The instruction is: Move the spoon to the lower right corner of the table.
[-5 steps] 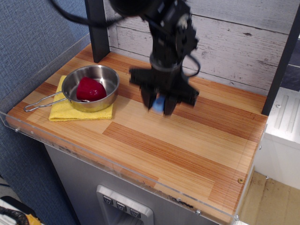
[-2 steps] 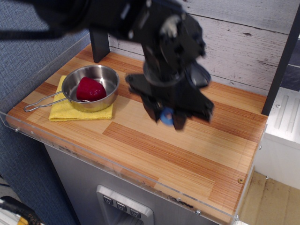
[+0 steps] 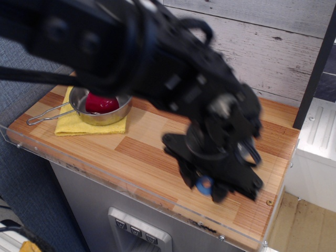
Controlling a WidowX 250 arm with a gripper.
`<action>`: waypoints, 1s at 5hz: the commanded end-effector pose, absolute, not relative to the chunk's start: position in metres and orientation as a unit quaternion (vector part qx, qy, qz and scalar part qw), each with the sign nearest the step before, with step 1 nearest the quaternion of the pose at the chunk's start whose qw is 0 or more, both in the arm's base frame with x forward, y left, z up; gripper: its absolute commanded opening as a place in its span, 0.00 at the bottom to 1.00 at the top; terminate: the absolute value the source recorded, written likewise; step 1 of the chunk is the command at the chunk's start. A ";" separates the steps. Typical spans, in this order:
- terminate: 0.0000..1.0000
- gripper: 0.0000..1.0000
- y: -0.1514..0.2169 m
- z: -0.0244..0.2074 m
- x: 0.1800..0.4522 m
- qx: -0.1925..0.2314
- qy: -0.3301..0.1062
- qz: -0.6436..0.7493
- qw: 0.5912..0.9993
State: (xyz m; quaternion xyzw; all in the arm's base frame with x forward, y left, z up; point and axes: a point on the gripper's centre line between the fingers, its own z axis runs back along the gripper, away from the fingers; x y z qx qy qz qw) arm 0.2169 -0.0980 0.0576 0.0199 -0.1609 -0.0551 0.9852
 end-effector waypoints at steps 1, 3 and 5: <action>0.00 0.00 -0.113 0.046 0.227 0.029 -0.144 -0.056 0.988; 0.00 0.00 -0.085 0.040 0.241 0.027 -0.142 0.011 0.989; 0.00 0.00 -0.059 0.015 0.248 -0.011 -0.085 0.065 0.994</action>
